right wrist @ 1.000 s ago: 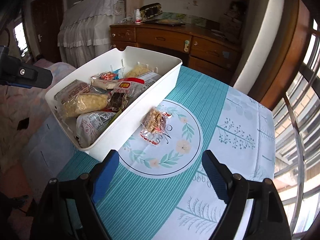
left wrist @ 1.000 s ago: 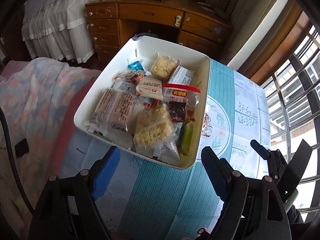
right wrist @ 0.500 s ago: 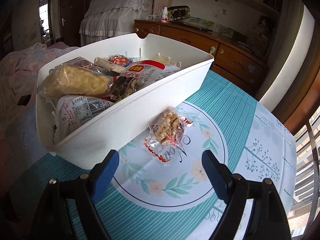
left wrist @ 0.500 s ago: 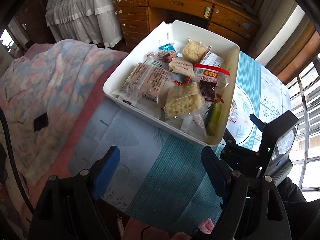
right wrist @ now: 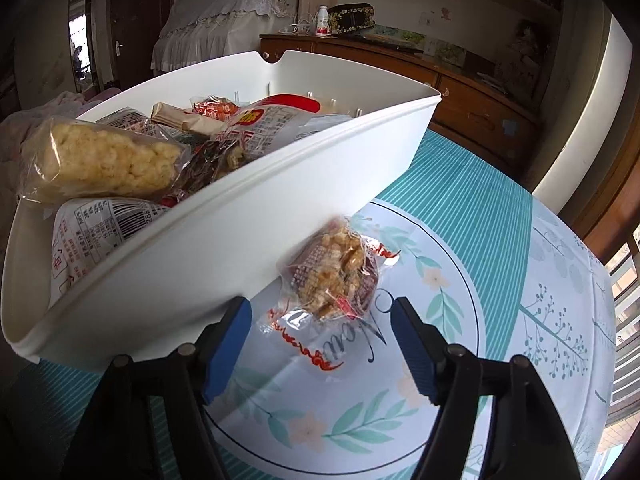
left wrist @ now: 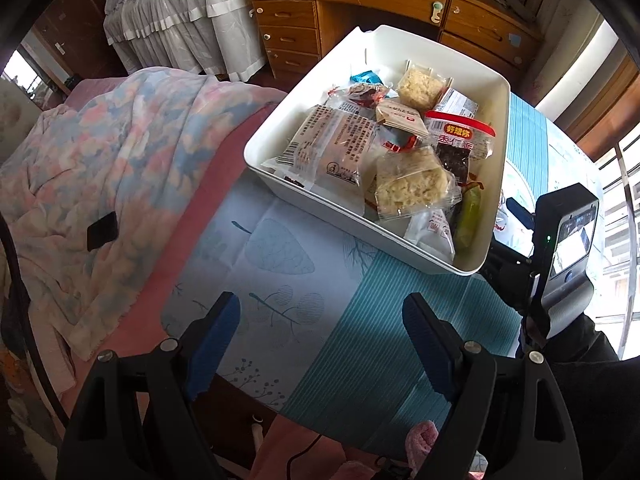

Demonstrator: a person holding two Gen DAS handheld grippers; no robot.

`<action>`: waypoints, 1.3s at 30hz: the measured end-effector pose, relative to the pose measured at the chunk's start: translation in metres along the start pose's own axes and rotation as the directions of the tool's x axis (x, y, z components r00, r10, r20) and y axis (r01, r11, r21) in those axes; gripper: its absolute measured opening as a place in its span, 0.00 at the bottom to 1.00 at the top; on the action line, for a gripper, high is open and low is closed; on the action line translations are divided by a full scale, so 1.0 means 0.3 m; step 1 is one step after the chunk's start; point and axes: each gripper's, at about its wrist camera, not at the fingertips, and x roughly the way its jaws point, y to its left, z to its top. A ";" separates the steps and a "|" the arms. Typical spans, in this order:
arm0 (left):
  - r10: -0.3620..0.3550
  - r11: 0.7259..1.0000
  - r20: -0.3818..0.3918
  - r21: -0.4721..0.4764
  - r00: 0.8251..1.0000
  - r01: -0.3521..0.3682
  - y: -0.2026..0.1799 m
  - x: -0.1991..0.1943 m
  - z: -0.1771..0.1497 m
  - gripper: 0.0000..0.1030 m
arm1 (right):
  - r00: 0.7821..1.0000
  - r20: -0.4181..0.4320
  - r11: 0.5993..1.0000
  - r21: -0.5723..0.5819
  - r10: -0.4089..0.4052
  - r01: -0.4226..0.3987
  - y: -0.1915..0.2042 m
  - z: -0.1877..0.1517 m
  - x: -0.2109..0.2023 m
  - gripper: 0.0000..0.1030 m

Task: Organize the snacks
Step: 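Grasp the small clear nut packet on the table with right tool, then lift the nut packet with right tool and carry it over the tray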

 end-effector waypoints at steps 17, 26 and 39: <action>0.008 1.000 0.059 -0.008 0.998 -0.008 0.063 -0.088 -0.020 0.80 | 1.000 -0.011 0.998 0.067 -0.007 0.007 -0.045 0.041 -0.018 0.29; -0.023 1.000 0.105 -0.009 0.994 0.025 0.086 -0.135 -0.035 0.80 | 1.000 -0.023 0.993 0.117 0.011 -0.009 -0.039 0.023 -0.087 0.14; -0.184 0.983 0.187 0.019 0.965 0.184 0.142 -0.158 0.017 0.80 | 1.000 -0.012 0.992 0.126 -0.011 0.012 0.010 0.041 -0.221 0.10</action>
